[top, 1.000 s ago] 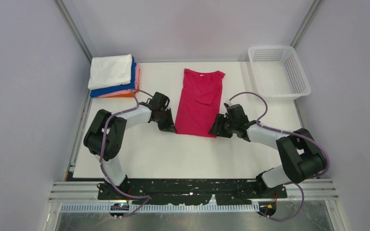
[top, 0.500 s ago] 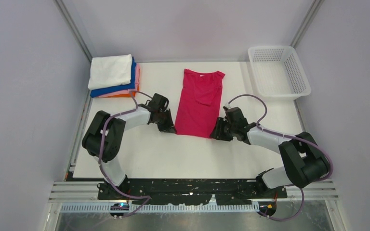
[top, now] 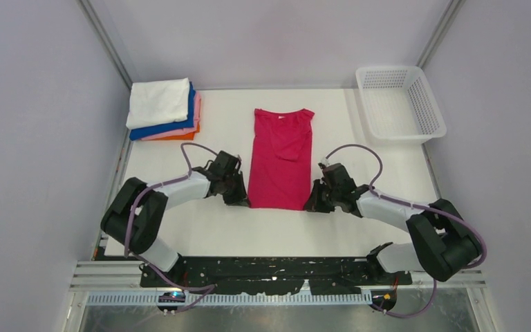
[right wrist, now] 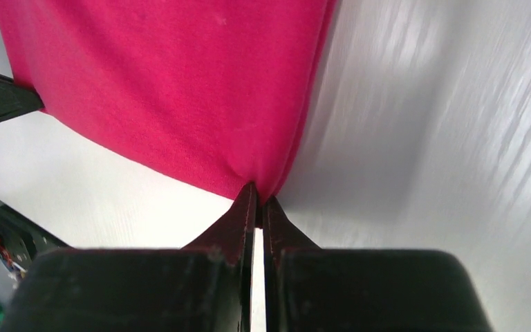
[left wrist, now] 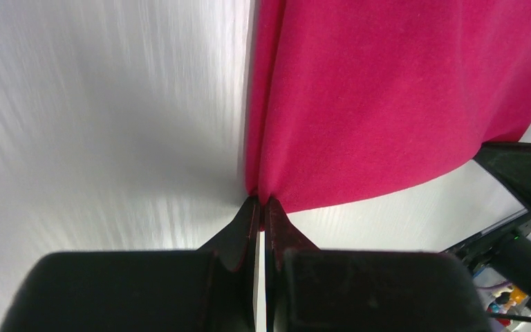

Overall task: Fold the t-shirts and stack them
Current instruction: Grab one side of the 2/3 rectangular tshirt with both arms, then fold the long partially folded tshirt into a neat square

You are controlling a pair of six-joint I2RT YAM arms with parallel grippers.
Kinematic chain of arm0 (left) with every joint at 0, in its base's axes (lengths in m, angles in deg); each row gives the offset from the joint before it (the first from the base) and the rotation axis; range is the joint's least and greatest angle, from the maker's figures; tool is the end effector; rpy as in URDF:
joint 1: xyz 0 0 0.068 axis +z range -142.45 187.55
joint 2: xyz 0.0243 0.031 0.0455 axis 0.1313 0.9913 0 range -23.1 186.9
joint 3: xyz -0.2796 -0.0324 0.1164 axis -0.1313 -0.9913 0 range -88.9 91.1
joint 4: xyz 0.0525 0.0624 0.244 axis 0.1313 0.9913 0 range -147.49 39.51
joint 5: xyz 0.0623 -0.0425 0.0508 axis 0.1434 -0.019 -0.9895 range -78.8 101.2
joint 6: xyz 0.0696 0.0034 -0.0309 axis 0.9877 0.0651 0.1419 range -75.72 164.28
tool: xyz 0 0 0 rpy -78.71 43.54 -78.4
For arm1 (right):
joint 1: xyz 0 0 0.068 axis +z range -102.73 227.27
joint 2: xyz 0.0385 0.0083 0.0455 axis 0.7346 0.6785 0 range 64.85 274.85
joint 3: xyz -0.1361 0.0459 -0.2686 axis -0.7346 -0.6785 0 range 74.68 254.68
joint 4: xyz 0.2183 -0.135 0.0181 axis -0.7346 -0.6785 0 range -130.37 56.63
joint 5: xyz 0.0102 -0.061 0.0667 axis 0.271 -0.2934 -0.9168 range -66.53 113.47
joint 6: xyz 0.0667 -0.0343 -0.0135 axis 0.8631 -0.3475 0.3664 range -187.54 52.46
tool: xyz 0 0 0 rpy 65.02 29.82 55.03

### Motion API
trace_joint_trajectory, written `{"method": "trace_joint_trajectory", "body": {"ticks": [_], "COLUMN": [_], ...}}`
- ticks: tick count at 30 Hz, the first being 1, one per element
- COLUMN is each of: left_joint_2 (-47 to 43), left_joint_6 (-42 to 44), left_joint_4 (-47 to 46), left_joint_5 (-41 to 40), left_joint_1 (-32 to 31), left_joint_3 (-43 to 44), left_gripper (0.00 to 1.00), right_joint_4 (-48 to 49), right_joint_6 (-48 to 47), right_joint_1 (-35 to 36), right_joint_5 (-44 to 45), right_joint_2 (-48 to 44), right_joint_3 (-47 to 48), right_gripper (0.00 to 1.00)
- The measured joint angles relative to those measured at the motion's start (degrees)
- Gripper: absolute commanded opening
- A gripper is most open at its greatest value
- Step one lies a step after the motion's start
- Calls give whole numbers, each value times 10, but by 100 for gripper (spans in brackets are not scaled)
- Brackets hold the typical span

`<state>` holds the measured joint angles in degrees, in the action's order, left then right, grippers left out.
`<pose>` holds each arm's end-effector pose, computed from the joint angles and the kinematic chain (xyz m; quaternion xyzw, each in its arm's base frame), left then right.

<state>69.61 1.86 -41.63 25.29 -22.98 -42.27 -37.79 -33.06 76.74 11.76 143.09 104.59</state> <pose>0.2576 -0.1703 0.1577 -0.0701 0.9607 -0.2387 0.1228 0.2089 0.1331 0.1549 0.0087 0.9432 0.2503 0.2183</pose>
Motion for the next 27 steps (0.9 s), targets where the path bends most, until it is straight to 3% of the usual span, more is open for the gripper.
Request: {"method": "trace_joint_trajectory", "body": {"ticks": [6, 12, 16, 20, 27], "left_joint_2": [-131, -308, -403, -466, -497], "left_joint_6": [-38, -101, -144, -169, -170], "left_joint_4": [33, 119, 153, 179, 222], "left_joint_5": [-46, -128, -164, -188, -231], "left_joint_1": [-66, -186, -232, -254, -258], "left_joint_3": [-106, -145, -159, -160, -129], "left_gripper": [0, 0, 0, 0, 0], "right_joint_4": [-90, -183, -223, -233, -235], "right_joint_6": [-1, 12, 31, 42, 42], "right_joint_1": [56, 153, 200, 216, 218], "right_joint_5": [-3, 5, 23, 26, 35], "right_joint_2": [-114, -280, -362, -416, -438], "right_joint_3": [-46, -51, -51, -51, -25], "right_gripper": [5, 5, 5, 5, 5]}}
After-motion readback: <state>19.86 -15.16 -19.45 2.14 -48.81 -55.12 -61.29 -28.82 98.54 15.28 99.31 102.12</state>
